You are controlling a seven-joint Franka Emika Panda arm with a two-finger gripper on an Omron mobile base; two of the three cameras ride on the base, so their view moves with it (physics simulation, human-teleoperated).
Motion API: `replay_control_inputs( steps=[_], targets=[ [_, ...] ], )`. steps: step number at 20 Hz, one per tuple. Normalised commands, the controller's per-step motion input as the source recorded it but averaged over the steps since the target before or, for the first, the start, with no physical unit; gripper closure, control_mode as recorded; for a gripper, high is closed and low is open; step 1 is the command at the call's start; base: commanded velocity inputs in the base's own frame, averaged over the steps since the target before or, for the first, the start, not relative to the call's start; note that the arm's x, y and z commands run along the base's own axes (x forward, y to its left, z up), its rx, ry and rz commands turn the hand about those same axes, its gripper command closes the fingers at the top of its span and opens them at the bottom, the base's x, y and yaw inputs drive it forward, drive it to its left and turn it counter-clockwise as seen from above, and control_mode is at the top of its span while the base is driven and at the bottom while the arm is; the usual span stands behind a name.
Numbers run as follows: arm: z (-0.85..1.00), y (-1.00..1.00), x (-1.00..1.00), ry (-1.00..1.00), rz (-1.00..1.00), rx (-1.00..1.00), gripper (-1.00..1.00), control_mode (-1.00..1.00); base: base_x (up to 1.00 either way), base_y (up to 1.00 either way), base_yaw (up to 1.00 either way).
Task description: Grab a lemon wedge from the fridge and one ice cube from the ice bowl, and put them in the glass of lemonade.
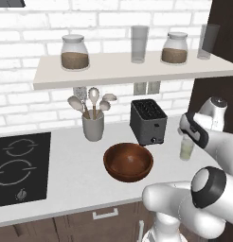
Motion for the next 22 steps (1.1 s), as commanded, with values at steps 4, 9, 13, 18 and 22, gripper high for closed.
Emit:
replay_control_inputs(
  steps=[4, 9, 13, 18, 22],
  targets=[
    [0.0, -0.06, 0.13, 0.0, 0.0, 0.0, 1.0, -1.0, 0.0, 0.0, 0.0],
    [0.0, -0.03, 0.06, 0.0, 0.0, 0.0, 1.0, -1.0, 0.0, 0.0, 0.0],
    [0.0, 0.0, 0.03, 0.0, 0.0, 0.0, 1.0, -1.0, 0.0, 0.0, 0.0],
    [0.0, 0.0, -0.26, -0.03, 0.0, 0.0, 1.0, -1.0, 0.0, 0.0, 0.0],
    [0.0, 0.0, -0.14, 0.0, 0.0, 0.0, 1.0, -1.0, 0.0, 0.0, 0.0]
  ],
)
